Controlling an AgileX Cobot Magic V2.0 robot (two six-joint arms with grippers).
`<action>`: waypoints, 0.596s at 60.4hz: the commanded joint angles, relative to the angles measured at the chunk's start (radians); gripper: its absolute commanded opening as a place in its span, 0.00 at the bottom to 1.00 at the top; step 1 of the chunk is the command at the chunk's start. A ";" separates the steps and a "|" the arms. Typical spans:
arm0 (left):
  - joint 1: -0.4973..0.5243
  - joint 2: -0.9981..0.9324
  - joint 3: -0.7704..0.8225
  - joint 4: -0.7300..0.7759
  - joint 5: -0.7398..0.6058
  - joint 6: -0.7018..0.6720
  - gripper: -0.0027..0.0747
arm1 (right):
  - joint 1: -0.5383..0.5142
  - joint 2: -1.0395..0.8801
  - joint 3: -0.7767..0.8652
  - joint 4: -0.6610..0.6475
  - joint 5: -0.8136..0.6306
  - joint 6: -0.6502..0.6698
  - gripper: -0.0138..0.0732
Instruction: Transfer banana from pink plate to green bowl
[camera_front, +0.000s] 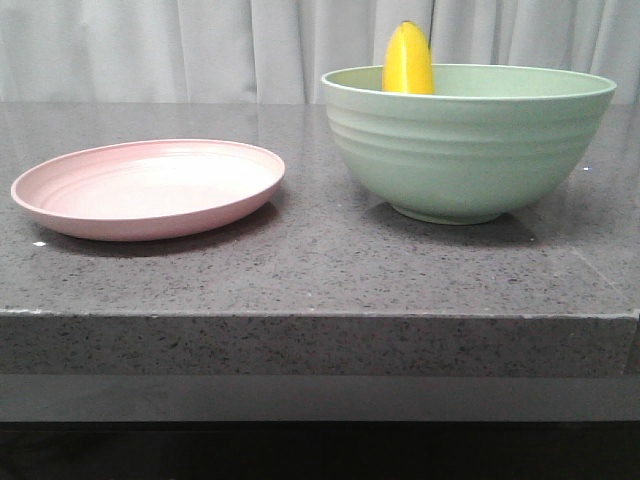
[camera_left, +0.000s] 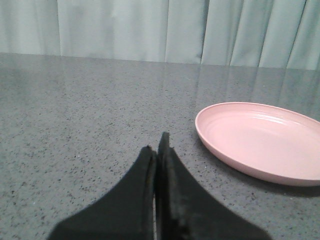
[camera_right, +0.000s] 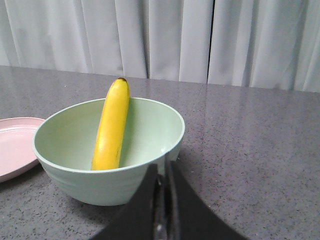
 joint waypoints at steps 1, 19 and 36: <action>0.017 -0.043 0.018 -0.014 -0.085 -0.003 0.01 | -0.004 0.008 -0.028 0.013 -0.075 -0.006 0.07; 0.050 -0.041 0.072 -0.046 -0.084 -0.003 0.01 | -0.004 0.009 -0.026 0.013 -0.074 -0.006 0.07; 0.050 -0.037 0.072 -0.046 -0.084 -0.003 0.01 | -0.004 0.009 -0.026 0.013 -0.074 -0.006 0.07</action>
